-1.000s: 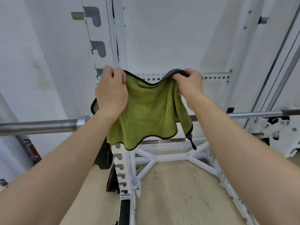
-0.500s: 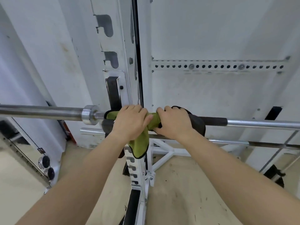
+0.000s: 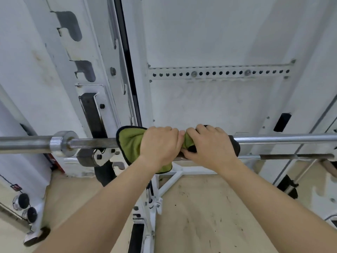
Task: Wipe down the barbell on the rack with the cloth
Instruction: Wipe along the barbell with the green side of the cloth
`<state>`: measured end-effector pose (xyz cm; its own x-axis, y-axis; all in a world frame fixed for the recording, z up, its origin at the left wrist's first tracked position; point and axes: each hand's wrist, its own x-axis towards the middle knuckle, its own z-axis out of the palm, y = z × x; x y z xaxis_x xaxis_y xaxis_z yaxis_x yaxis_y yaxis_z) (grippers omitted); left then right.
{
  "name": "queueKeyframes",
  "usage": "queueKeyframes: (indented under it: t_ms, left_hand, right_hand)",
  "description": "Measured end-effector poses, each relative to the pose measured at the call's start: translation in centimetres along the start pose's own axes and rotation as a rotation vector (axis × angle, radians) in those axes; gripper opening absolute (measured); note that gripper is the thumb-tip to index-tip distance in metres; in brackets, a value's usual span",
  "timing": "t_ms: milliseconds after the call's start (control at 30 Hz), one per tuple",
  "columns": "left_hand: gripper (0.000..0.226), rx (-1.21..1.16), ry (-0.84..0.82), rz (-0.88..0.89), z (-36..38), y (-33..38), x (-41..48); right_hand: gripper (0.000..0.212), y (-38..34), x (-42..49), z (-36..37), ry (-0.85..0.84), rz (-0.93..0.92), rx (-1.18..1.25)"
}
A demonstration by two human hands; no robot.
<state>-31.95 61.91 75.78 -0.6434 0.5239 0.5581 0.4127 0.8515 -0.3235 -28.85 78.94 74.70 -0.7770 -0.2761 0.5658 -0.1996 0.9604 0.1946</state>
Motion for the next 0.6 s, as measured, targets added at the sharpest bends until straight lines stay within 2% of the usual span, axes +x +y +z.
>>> queueKeyframes:
  t_ms: [200,300,367,433,500,600]
  left_hand:
    - [0.053,-0.005,-0.063,-0.036,0.0,-3.6,-1.6]
    - [0.057,0.039,-0.084,-0.157,0.2,-6.6,-3.0]
    - [0.057,0.084,-0.089,-0.17,0.2,-7.5,-3.4]
    - [0.05,0.133,-0.098,-0.111,0.1,-6.7,-3.2]
    - [0.03,0.149,-0.097,-0.032,-0.5,-4.2,-2.1]
    - [0.014,0.053,-0.094,-0.009,-1.7,0.9,0.4]
  right_hand:
    - [0.035,-4.3,2.6,-0.1,-0.043,-0.012,0.071]
    - [0.04,-8.1,4.1,0.1,-0.029,-0.055,0.115]
    - [0.041,-9.2,4.5,0.2,-0.028,-0.065,0.125]
    - [0.043,-8.4,4.0,0.1,-0.002,-0.063,0.114]
    - [0.045,-5.7,2.4,0.1,0.013,-0.053,0.097]
    - [0.048,0.4,-0.5,0.2,0.028,0.039,0.007]
